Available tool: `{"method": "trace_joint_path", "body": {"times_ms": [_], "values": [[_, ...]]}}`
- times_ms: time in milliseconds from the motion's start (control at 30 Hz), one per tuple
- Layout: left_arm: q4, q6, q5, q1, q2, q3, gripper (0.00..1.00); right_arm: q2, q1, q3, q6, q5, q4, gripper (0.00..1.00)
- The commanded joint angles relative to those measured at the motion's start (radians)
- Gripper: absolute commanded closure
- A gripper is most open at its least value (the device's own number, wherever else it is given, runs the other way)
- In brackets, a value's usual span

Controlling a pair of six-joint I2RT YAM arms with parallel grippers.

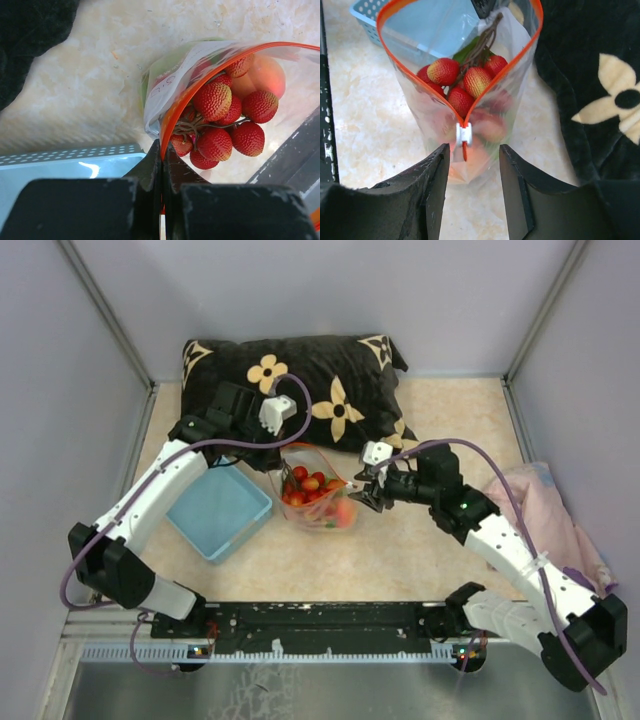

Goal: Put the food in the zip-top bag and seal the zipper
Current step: Zip the zipper food storage bag at the center of the board.

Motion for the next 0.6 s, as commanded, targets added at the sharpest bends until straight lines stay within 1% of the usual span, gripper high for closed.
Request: {"method": "trace_joint_path", "body": {"times_ms": [0, 133, 267, 333, 467, 567], "values": [[0.001, -0.023, 0.036, 0.003, 0.025, 0.042, 1.00, -0.025, -0.011, 0.006, -0.028, -0.095, 0.053, 0.55], [0.002, -0.021, 0.043, 0.004, 0.033, 0.051, 1.00, -0.032, -0.011, -0.049, 0.004, -0.099, 0.136, 0.55], [0.002, -0.015, 0.041, 0.003, 0.035, 0.053, 1.00, -0.001, -0.011, -0.069, 0.038, -0.114, 0.222, 0.61], [0.003, -0.018, 0.041, 0.004, 0.036, 0.053, 1.00, 0.016, -0.012, -0.065, 0.038, -0.112, 0.230, 0.66], [0.002, -0.022, 0.044, 0.004, 0.036, 0.056, 1.00, 0.023, -0.013, -0.069, 0.038, -0.097, 0.248, 0.81], [0.005, -0.022, 0.023, 0.004, 0.021, 0.055, 0.93, 0.014, -0.018, -0.061, 0.035, -0.085, 0.248, 0.92]]}}
